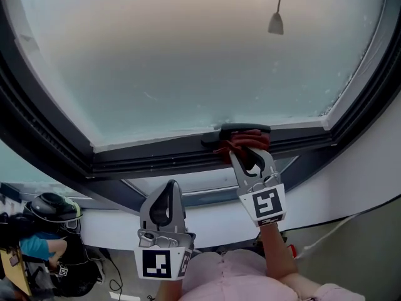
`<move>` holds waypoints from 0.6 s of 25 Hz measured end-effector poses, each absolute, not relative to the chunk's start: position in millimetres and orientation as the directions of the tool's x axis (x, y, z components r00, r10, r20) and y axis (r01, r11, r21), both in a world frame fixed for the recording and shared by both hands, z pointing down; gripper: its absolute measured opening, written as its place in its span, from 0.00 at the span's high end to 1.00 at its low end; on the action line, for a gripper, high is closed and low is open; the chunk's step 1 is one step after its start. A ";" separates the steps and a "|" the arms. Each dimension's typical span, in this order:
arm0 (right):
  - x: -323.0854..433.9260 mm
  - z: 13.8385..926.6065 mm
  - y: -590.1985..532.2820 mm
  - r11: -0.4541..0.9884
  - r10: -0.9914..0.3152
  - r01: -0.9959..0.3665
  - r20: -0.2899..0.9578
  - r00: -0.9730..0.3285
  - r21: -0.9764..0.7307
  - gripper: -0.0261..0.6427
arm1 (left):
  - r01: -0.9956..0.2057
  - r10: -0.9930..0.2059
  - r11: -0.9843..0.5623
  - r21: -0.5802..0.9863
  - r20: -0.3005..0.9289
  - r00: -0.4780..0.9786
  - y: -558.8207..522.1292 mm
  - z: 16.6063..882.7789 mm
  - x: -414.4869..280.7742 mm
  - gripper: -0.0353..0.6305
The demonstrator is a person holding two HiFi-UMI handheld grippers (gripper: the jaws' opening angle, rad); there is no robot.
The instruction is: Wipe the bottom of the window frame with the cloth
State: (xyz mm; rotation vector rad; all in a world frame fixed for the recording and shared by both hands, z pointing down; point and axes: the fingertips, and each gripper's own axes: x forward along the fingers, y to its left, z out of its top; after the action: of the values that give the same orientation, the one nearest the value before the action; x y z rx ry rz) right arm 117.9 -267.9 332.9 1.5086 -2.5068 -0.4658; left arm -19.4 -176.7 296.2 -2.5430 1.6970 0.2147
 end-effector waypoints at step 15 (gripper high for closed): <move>124.7 332.3 -266.8 0.451 -0.866 -0.790 -0.010 -0.500 0.414 0.84 | -0.916 -0.903 -0.401 0.021 -0.180 0.391 -182.6 291.4 4.8 0.96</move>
State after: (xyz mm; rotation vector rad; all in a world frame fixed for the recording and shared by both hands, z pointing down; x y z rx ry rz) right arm 124.7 -266.8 332.3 1.4459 -2.4982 -0.5492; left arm 4.8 -182.6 291.4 -2.5510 1.6720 0.2499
